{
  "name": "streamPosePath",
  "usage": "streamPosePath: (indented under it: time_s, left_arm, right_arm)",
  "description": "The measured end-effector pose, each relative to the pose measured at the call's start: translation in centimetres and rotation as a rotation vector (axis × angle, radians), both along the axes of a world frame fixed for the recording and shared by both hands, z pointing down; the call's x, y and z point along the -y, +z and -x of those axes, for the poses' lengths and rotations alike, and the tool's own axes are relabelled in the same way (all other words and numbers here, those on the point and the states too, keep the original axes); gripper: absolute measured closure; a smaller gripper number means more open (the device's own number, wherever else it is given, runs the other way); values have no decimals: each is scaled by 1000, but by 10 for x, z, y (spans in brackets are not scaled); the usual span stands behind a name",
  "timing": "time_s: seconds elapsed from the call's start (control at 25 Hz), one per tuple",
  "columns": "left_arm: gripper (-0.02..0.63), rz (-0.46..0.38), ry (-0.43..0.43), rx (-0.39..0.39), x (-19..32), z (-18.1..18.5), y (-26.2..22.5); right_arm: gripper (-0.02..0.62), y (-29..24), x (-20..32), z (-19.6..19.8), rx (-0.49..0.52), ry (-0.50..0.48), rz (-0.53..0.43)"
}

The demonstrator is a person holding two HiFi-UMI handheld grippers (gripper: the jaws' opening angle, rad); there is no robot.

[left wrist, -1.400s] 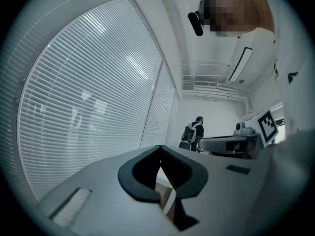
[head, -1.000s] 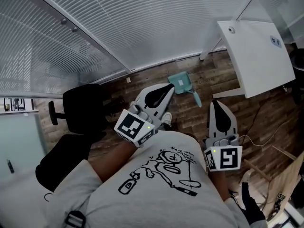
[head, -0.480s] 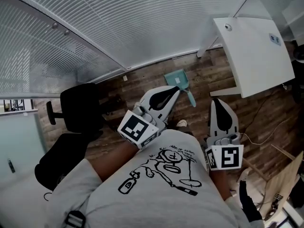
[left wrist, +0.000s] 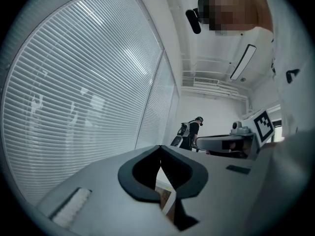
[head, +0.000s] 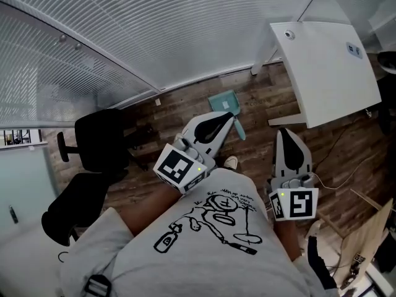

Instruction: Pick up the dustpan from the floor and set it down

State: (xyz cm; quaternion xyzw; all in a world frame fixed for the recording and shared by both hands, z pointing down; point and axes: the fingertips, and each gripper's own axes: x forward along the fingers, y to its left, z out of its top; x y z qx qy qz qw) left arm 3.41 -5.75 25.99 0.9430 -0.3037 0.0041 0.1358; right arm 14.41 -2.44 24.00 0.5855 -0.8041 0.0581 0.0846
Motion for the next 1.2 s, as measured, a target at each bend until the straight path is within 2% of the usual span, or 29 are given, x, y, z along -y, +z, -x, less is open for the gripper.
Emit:
streamPosePath:
  time_s: [0.24,0.64,1.0,1.04,1.12,1.2]
  left_arm:
    - [604,1,-7,14,6,-4,3]
    - [604,26,-6,26,5,-9,13]
    - [604,41,-9,31,4,-7,27]
    - [604,42,-10,33,5,-6,29]
    - [604,46,-14,36,7,-5,31]
    - [604,47,-17,38,8,-4,34]
  right_arm:
    - [589,9,0,-7,10,-2,18]
    - [589,45,-1,-4,4,-30,111]
    - [588,60,0,3,12,-63,129]
    - [581,62,0,5,12,-75,135]
    - [523,69,1,8,4,-100,151]
    - [509,77,1,9,-3,-113,168]
